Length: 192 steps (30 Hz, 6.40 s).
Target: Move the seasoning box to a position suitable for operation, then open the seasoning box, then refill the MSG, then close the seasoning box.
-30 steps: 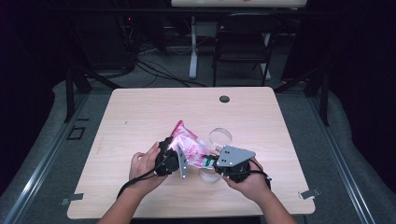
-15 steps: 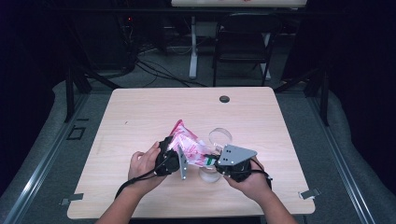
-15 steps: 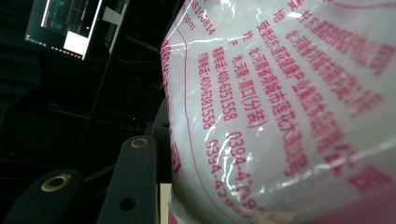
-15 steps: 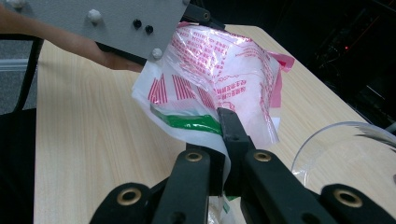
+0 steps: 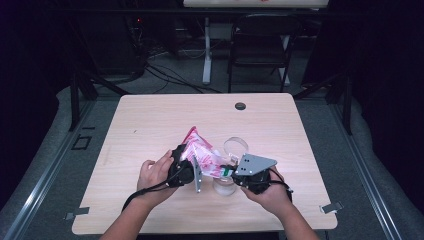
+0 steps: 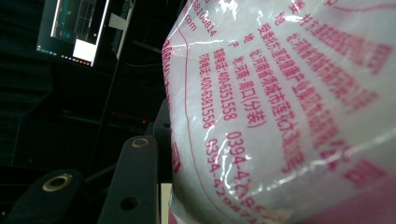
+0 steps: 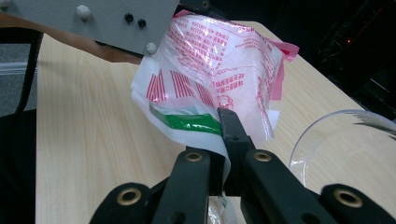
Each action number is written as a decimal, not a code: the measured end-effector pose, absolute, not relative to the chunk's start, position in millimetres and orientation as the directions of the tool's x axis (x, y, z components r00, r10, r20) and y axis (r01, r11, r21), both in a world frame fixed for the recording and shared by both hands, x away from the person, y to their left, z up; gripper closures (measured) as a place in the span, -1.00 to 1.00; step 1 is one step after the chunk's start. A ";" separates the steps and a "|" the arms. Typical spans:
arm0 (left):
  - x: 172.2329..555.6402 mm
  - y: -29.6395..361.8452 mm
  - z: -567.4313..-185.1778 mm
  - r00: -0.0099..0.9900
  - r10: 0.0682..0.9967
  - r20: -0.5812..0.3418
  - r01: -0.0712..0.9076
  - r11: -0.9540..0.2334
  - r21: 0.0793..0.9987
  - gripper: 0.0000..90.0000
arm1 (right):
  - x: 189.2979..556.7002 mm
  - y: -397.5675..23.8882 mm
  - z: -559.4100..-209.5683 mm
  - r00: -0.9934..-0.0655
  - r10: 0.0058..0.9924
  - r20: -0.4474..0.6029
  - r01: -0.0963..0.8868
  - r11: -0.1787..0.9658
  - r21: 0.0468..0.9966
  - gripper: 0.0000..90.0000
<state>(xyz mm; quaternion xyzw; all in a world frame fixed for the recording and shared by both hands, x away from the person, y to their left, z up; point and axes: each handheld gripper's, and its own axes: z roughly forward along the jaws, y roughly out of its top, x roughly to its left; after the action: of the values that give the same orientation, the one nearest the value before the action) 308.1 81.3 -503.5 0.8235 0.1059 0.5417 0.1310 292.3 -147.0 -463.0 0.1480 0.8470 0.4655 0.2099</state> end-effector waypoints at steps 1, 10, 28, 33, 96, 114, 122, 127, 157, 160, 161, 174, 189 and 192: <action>308.0 81.3 -503.4 0.390 0.315 0.865 0.032 -0.944 0.329 0.39 | 292.5 -147.2 -463.3 -0.868 0.447 -0.217 0.057 0.523 0.851 1.00; 306.7 80.9 -500.2 0.379 0.297 0.876 0.024 -0.950 0.311 0.40 | 293.7 -149.2 -464.2 -0.869 0.452 -0.203 0.069 0.517 0.853 1.00; 306.8 78.4 -501.0 0.375 0.280 0.884 0.014 -0.955 0.297 0.43 | 297.5 -152.4 -468.4 -0.866 0.466 -0.184 0.094 0.512 0.854 1.00; 307.0 78.3 -500.5 0.376 0.276 0.884 0.013 -0.956 0.293 0.43 | 297.9 -152.7 -469.3 -0.865 0.468 -0.182 0.097 0.512 0.853 1.00; 304.0 73.8 -491.0 0.308 0.196 0.931 -0.023 -0.977 0.214 0.44 | 298.7 -155.0 -468.5 -0.858 0.481 -0.183 0.104 0.509 0.854 1.00; 302.5 73.1 -491.9 0.279 0.166 0.946 -0.036 -0.982 0.183 0.44 | 298.8 -154.0 -470.0 -0.856 0.482 -0.189 0.105 0.519 0.849 1.00; 302.7 73.5 -490.9 0.272 0.161 0.949 -0.044 -0.983 0.179 0.45 | 298.9 -153.9 -470.1 -0.857 0.480 -0.188 0.106 0.520 0.847 1.00; 302.2 73.1 -490.9 0.271 0.156 0.950 -0.040 -0.984 0.173 0.45 | 298.8 -153.5 -470.2 -0.856 0.481 -0.189 0.107 0.523 0.846 1.00; 301.8 70.5 -489.3 0.265 0.130 0.955 -0.050 -0.988 0.148 0.45 | 297.6 -155.0 -471.4 -0.854 0.485 -0.188 0.111 0.523 0.845 1.00; 301.4 70.2 -488.3 0.267 0.126 0.955 -0.047 -0.989 0.144 0.45 | 297.6 -155.1 -471.2 -0.853 0.487 -0.187 0.112 0.521 0.846 1.00; 301.5 70.4 -488.5 0.264 0.127 0.956 -0.051 -0.988 0.146 0.45 | 297.6 -155.1 -471.1 -0.853 0.487 -0.187 0.112 0.521 0.846 1.00; 301.6 68.3 -487.3 0.260 0.120 0.958 -0.057 -0.989 0.140 0.45 | 298.7 -156.6 -471.4 -0.852 0.490 -0.185 0.115 0.521 0.846 1.00; 302.3 66.3 -486.1 0.256 0.099 0.962 -0.059 -0.991 0.118 0.45 | 300.4 -156.3 -476.2 -0.850 0.492 -0.186 0.125 0.533 0.837 1.00; 302.8 66.4 -486.2 0.253 0.100 0.962 -0.063 -0.991 0.120 0.45 | 300.9 -156.0 -477.2 -0.852 0.490 -0.182 0.127 0.532 0.837 1.00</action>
<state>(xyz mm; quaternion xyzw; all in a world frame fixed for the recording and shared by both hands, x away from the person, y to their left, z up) 302.8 66.4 -486.2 0.7888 0.0119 0.6109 0.0668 300.9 -156.0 -477.2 0.1813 0.8515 0.4484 0.2024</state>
